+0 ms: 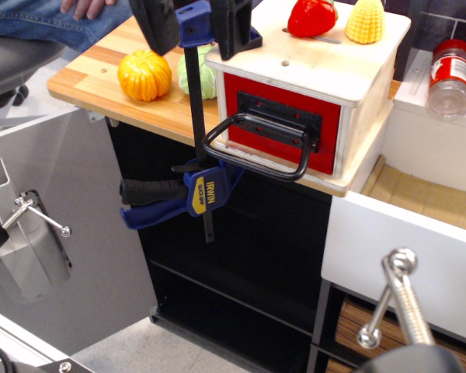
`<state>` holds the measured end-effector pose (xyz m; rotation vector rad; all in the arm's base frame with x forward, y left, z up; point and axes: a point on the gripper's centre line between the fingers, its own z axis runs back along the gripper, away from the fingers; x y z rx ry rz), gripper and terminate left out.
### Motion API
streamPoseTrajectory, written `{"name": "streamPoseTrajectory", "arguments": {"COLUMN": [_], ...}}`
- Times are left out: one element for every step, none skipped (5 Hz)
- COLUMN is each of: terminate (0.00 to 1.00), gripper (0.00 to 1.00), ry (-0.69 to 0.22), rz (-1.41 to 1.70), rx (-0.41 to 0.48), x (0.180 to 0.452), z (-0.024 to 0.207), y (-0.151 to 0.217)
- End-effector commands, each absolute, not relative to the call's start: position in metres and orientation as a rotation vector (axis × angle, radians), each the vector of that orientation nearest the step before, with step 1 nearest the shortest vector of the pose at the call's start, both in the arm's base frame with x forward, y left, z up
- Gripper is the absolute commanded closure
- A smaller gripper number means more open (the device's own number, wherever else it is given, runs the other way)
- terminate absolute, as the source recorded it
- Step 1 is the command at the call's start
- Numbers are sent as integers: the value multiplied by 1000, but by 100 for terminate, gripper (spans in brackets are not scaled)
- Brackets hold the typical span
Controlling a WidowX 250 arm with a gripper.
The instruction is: Open drawer of box
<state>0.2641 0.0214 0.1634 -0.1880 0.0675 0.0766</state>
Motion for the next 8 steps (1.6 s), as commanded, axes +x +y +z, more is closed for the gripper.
{"name": "streamPoseTrajectory", "arguments": {"terminate": [0, 0, 0, 0, 0, 0, 0, 0], "gripper": [0, 0, 0, 0, 0, 0, 0, 0], "ry": [-33, -67, -108, -111, -145, -159, -145, -152], "rz": [144, 147, 150, 131, 126, 124, 109, 98], "rx": [-177, -173, -159, -125, -96, -68, -49, -25], "x": [304, 315, 317, 320, 319, 321, 317, 307], "z": [152, 135, 103, 83, 68, 56, 46, 38], "y": [5, -5, -9, -10, -9, -7, -9, -13]}}
